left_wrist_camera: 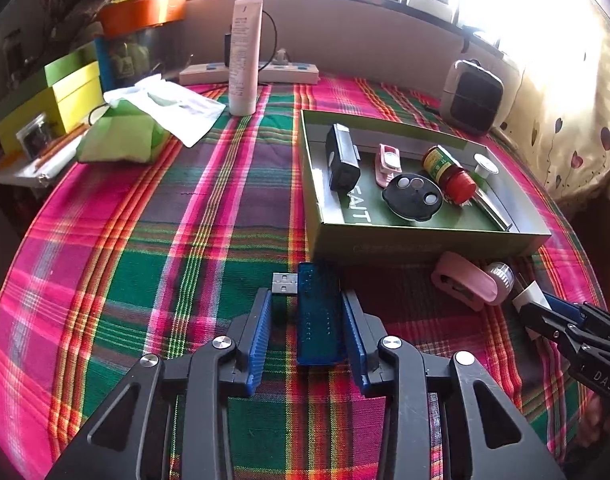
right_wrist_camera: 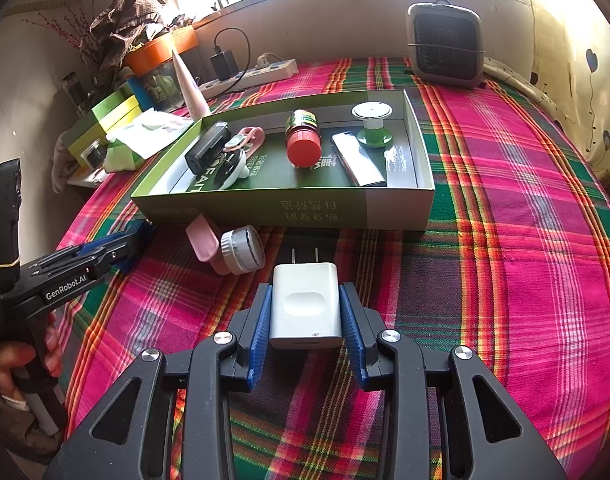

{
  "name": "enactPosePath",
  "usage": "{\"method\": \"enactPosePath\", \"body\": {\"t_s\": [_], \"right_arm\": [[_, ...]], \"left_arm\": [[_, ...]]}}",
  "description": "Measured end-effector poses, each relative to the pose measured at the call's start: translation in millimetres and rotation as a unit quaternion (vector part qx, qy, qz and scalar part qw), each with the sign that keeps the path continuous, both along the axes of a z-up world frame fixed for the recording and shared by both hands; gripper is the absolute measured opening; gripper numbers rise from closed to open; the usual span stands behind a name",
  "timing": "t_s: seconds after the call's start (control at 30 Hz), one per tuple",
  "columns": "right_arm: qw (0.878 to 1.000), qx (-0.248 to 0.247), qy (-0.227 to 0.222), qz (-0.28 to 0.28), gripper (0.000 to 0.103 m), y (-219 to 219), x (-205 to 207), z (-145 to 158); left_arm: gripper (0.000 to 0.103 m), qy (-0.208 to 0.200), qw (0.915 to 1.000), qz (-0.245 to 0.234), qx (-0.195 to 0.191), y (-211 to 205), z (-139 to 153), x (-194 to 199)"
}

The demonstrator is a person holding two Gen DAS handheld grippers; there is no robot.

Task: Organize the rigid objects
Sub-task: 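Grasp the blue USB stick with the left tool while the right tool holds the charger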

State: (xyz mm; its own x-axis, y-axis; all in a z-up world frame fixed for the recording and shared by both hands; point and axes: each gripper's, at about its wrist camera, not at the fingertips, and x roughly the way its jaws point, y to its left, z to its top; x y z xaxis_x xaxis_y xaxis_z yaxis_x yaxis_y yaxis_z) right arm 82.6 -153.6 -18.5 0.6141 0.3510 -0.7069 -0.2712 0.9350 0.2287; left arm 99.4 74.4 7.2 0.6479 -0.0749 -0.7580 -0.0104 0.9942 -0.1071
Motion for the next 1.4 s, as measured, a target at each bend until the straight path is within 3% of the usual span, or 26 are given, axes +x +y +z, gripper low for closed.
{"method": "enactPosePath", "body": {"t_s": [0.9,1.13,1.4], "right_arm": [[1.000,-0.001,0.000,0.000,0.035,0,0,0],[1.000,-0.001,0.000,0.000,0.035,0,0,0],[1.000,-0.001,-0.001,0.000,0.035,-1,0,0]], "left_arm": [[0.035,0.003,0.9997,-0.021,0.014,-11,0,-7],[0.022,0.002,0.9997,-0.019,0.014,-10,1,-7],[0.021,0.002,0.9998,-0.017,0.013,-9,1,-7]]}}
